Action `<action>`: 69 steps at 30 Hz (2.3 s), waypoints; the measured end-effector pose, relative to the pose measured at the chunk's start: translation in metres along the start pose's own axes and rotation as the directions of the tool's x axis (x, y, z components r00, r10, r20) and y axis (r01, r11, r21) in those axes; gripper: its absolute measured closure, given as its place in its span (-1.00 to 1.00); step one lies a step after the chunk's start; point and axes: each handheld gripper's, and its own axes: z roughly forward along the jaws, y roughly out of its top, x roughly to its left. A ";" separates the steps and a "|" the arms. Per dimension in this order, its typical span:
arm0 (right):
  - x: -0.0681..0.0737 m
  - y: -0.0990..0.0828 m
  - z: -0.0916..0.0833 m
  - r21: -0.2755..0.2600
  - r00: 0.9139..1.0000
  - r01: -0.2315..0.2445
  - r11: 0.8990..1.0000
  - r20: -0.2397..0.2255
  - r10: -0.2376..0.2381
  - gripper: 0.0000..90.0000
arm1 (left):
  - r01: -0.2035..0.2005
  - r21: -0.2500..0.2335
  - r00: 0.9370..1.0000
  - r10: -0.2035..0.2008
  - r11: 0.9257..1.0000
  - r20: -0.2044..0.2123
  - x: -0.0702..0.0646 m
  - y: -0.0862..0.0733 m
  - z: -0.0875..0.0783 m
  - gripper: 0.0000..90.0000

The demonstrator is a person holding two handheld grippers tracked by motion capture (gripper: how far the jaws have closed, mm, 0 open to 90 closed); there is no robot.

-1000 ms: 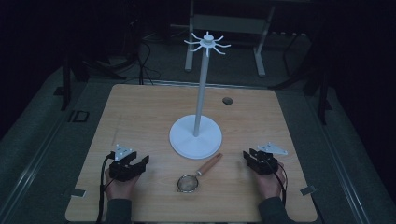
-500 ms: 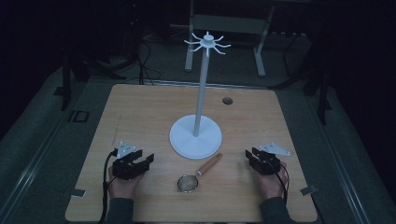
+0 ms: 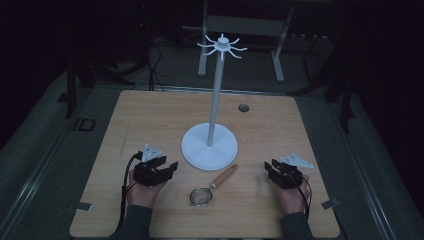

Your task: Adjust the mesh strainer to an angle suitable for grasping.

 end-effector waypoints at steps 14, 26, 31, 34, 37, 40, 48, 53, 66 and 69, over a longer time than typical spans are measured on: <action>-0.003 0.000 -0.001 0.000 1.000 -0.009 1.000 -0.012 0.009 0.41 | -0.082 0.070 0.995 0.078 0.994 0.054 -0.025 0.023 0.020 0.12; -0.003 0.000 0.000 0.008 1.000 0.002 1.000 -0.010 -0.001 0.40 | -0.152 0.161 0.986 0.137 0.975 0.100 -0.045 0.034 0.040 0.12; -0.003 0.000 0.000 0.012 1.000 0.002 1.000 -0.007 -0.002 0.39 | -0.167 0.187 0.983 0.148 0.968 0.111 -0.049 0.036 0.046 0.12; -0.004 -0.001 -0.001 0.011 1.000 -0.003 1.000 -0.007 0.003 0.39 | -0.189 0.212 0.978 0.165 0.959 0.128 -0.055 0.038 0.053 0.12; -0.004 -0.001 0.000 0.014 1.000 -0.004 1.000 -0.006 0.004 0.38 | -0.194 0.217 0.976 0.166 0.957 0.140 -0.059 0.039 0.056 0.13; -0.004 -0.001 0.000 0.014 1.000 -0.006 1.000 -0.009 0.006 0.38 | -0.196 0.220 0.975 0.167 0.955 0.146 -0.062 0.040 0.059 0.16; -0.005 -0.002 0.000 0.014 1.000 -0.014 1.000 -0.010 0.014 0.37 | -0.223 0.263 0.966 0.177 0.939 0.187 -0.073 0.043 0.069 0.22; -0.005 -0.002 0.000 0.013 1.000 -0.016 1.000 -0.009 0.016 0.37 | -0.247 0.307 0.959 0.185 0.919 0.216 -0.081 0.046 0.076 0.26; -0.007 -0.003 0.000 0.011 1.000 -0.026 1.000 -0.014 0.027 0.34 | -0.297 0.409 0.943 0.197 0.863 0.270 -0.095 0.043 0.095 0.33; -0.007 -0.004 0.001 0.013 0.999 -0.030 0.999 -0.016 0.030 0.34 | -0.304 0.424 0.940 0.198 0.853 0.276 -0.097 0.042 0.097 0.34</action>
